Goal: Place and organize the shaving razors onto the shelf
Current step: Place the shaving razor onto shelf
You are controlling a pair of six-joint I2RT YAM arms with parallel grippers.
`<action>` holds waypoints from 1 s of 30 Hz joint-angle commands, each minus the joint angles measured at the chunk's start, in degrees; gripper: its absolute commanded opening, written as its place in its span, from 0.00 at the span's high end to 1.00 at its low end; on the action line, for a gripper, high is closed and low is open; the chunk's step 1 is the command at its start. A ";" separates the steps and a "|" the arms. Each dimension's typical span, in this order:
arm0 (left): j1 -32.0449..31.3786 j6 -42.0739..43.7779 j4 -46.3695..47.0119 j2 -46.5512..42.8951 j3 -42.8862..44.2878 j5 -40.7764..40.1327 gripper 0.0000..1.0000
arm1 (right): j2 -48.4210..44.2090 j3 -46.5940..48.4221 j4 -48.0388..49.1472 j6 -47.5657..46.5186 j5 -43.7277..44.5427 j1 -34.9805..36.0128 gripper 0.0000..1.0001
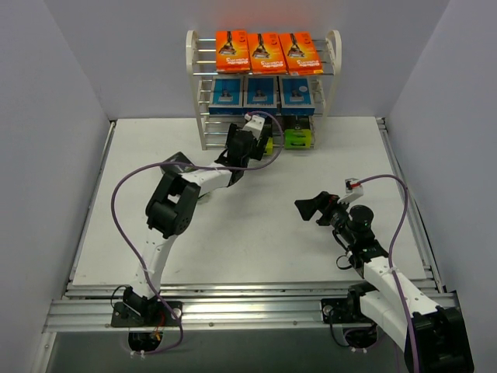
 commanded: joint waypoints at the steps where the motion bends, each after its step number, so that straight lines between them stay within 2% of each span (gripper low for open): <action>1: -0.61 0.60 7.67 -6.17 -3.89 0.60 0.06 | 0.31 -0.15 3.60 -0.91 -0.12 -0.30 0.00; 12: -0.88 -5.54 10.24 -16.11 -16.81 -0.02 0.06 | -0.30 -0.32 4.04 -1.00 -0.91 0.22 0.00; 17: -0.70 -10.11 8.23 -18.57 -18.23 0.60 0.06 | -0.65 -0.50 4.04 -0.91 -1.18 0.40 0.00; 20: 0.44 -18.97 0.25 -19.10 -16.39 0.68 0.06 | -0.83 -0.50 4.04 -0.83 -1.35 0.49 0.00; 21: 1.23 -25.61 -4.39 -19.10 -15.78 1.56 0.06 | -0.83 -0.59 4.04 -0.74 -1.44 0.58 0.00; 23: 4.47 -32.76 -6.62 -19.19 -16.38 7.96 0.06 | -1.09 -0.59 4.21 -0.74 -1.62 0.49 0.00; 24: 5.62 -39.93 -5.50 -19.19 -17.60 10.50 0.06 | -1.09 -0.67 4.21 -0.74 -1.70 0.49 0.00; 25: 7.98 -43.13 -3.92 -19.19 -19.10 15.23 0.06 | -1.18 -0.67 4.21 -0.65 -1.79 0.49 0.00; 26: 9.05 -46.39 -1.99 -19.02 -22.68 17.10 0.06 | -1.09 -0.67 4.30 -0.65 -1.79 0.66 0.00; 27: 10.01 -51.46 1.77 -18.84 -24.19 18.69 0.06 | -1.18 -0.67 4.30 -0.65 -1.88 0.58 0.00; 30: 12.65 -59.82 5.31 -17.35 -27.28 23.87 0.06 | -0.83 -0.76 4.65 -0.65 -1.97 0.75 0.00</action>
